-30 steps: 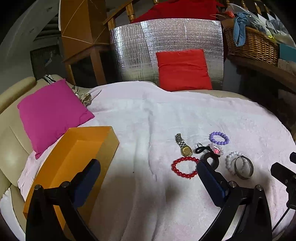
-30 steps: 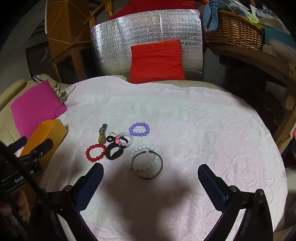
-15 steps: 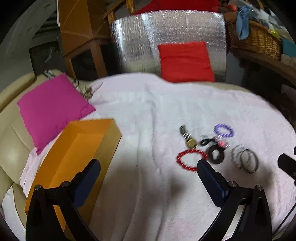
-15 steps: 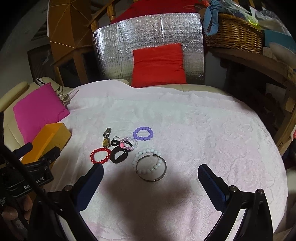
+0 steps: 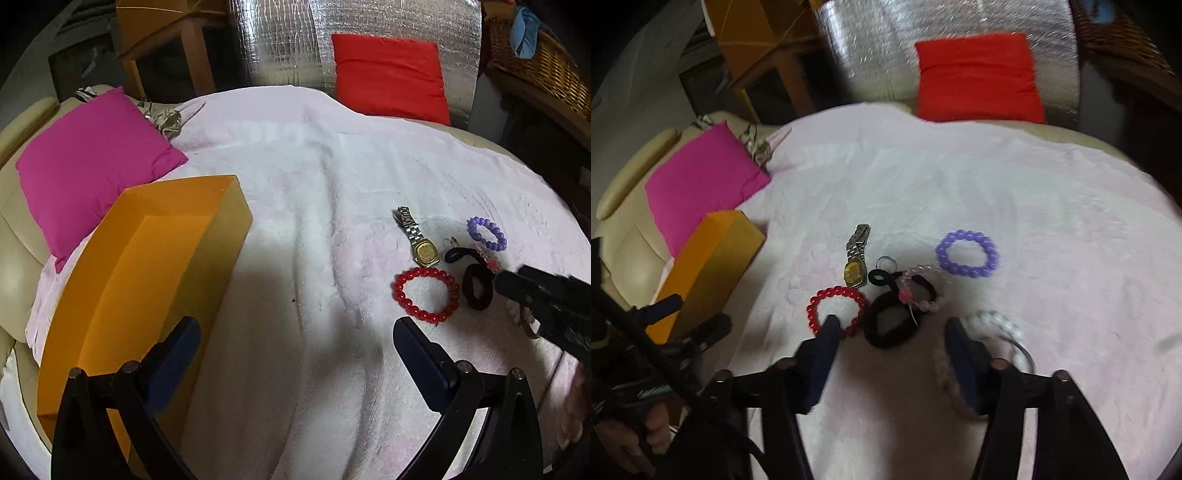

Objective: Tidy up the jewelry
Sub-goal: 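Close the right tool on the pink-clear bead bracelet, then close the left tool on the red bead bracelet while the right tool lifts the pink bracelet, then carry both bracelets into the orange box and open both tools, then grasp the gold watch with the left tool while the right tool grasps the black cord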

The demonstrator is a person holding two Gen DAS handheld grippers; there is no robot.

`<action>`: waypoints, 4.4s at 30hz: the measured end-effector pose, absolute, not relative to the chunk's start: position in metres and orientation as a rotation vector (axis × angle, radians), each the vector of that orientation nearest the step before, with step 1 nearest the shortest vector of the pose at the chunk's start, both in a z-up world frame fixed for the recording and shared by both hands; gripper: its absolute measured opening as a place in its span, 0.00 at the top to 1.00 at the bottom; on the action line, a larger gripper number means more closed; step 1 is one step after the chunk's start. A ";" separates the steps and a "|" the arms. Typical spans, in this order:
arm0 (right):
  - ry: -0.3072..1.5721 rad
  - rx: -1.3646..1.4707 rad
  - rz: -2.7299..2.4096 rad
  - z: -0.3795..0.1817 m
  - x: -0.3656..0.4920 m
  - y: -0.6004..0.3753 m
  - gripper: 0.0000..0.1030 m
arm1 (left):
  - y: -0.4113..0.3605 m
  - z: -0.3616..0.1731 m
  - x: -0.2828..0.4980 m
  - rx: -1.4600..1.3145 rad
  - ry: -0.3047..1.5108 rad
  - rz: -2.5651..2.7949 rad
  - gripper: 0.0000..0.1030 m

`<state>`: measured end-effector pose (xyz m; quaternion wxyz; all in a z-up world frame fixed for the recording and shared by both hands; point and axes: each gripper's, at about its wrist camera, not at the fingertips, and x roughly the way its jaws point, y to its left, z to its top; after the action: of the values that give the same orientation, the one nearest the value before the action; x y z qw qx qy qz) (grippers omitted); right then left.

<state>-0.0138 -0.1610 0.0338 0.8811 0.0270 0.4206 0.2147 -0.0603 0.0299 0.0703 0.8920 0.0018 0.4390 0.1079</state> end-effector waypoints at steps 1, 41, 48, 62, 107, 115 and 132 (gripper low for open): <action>0.878 0.057 0.447 0.030 -0.007 -0.158 0.49 | 0.030 0.070 -0.059 0.004 0.912 0.221 0.00; 0.911 0.555 0.377 0.036 0.008 -0.292 0.90 | -0.012 0.026 -0.001 -0.072 0.968 -0.069 0.87; 0.896 0.554 0.393 0.040 0.005 -0.283 0.90 | -0.004 0.040 -0.015 -0.095 0.901 -0.120 0.92; 0.882 0.545 0.408 0.043 0.002 -0.277 0.90 | -0.014 0.052 -0.026 -0.073 0.863 -0.193 0.92; 0.820 0.438 0.770 0.093 -0.027 -0.030 0.69 | 0.150 0.127 -0.131 -0.176 0.611 0.316 0.68; 0.804 0.488 0.536 0.094 -0.039 -0.176 0.68 | 0.076 0.119 -0.091 -0.119 0.669 0.178 0.68; 0.918 0.644 0.384 0.030 -0.008 -0.294 0.67 | -0.020 0.066 0.010 -0.179 0.797 -0.049 0.63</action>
<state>-0.0077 -0.2939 0.0299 0.8295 0.3035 0.4326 0.1807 0.0104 -0.0203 0.0661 0.9175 -0.0868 0.3874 -0.0239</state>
